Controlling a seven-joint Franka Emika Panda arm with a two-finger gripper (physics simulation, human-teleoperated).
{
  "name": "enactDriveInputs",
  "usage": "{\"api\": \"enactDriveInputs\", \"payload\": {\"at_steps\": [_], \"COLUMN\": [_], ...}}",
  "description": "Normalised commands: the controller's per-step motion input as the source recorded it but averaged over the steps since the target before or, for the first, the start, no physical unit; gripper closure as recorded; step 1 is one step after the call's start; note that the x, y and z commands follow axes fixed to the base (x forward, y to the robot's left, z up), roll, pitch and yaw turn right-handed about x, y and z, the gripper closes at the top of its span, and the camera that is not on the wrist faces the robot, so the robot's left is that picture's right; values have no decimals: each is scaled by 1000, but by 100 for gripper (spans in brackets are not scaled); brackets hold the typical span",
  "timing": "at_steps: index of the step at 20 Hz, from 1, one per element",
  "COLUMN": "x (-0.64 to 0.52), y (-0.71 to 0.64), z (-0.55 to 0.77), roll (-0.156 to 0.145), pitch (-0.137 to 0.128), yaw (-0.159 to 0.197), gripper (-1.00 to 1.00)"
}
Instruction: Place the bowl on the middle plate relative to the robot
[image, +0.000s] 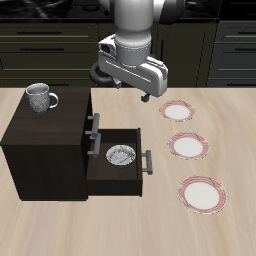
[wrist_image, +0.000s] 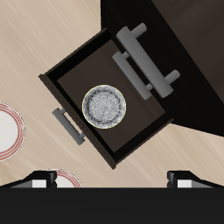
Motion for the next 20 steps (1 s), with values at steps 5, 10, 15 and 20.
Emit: {"api": "enactDriveInputs", "payload": {"at_steps": [5,10,15,20], "x": [58,15,14,58], "y": [-136,-74,-63,-194], "z": [-77,7,-212,-161], "roll": [6,1,25,6], "pitch": [-28,-28,-9,-34], "yaw": [-165,-48,-105,-79], "gripper": [-100,-100,-100,-100]}}
